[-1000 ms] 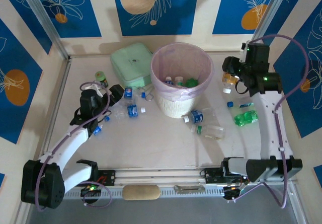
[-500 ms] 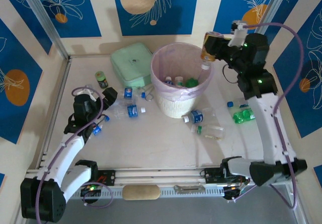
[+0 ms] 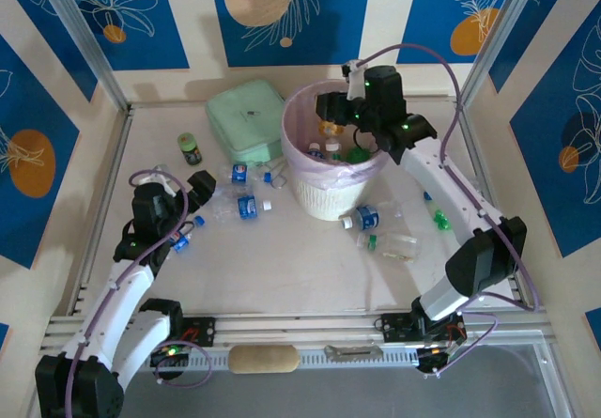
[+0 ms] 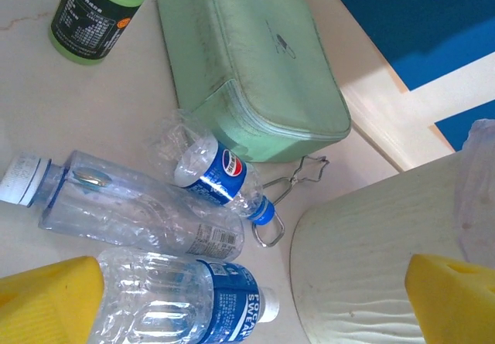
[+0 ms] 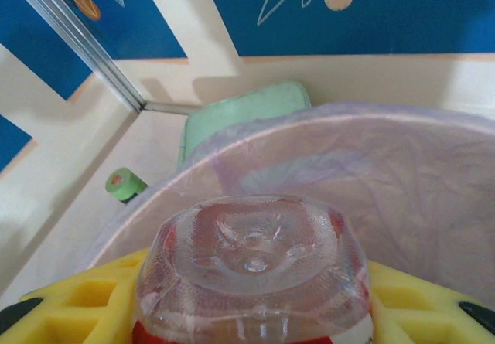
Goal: Put the plastic bottles in the bin
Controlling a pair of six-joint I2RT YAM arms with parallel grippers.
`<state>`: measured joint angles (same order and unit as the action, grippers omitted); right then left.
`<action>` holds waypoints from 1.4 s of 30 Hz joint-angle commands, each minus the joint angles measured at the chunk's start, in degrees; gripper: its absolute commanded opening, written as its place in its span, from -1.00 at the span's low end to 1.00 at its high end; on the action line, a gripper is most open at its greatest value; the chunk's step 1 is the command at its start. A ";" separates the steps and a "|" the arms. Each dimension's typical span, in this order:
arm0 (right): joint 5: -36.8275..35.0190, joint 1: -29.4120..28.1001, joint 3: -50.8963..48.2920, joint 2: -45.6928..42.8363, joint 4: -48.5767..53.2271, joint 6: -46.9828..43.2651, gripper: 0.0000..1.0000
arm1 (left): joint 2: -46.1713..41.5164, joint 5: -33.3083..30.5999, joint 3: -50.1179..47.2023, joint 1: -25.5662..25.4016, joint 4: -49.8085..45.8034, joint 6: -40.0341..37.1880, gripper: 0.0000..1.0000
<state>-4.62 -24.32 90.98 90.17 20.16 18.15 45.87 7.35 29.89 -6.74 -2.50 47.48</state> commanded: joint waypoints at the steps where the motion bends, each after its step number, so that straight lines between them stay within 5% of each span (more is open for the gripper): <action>1: -3.08 -0.90 1.50 1.23 1.62 -2.30 -0.07 | 0.16 0.00 -0.89 0.77 -0.62 -0.42 1.00; 7: -4.18 -1.17 3.70 2.90 5.52 -4.32 0.15 | 0.53 -0.17 -1.15 0.77 0.00 0.21 1.00; 18: -3.49 -1.17 7.22 -0.05 6.00 -4.62 0.98 | 1.33 -0.26 -1.11 0.77 0.62 0.50 1.00; 24: -1.24 -1.26 5.57 -5.45 4.65 -3.82 0.98 | 1.68 -2.77 1.61 1.03 -4.40 -4.63 1.00; 32: 0.21 -1.87 -7.07 -16.72 0.95 -0.18 0.98 | 0.10 -15.83 4.22 2.58 -17.47 -13.35 1.00; 42: -6.06 -3.02 -27.90 -33.11 -3.59 5.91 0.98 | 3.24 -19.57 0.26 6.73 -13.32 -9.04 1.00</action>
<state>-7.25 -27.05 65.76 60.84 19.16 21.54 47.99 -9.91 31.27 -1.41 -17.10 37.26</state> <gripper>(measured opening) 0.991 0.998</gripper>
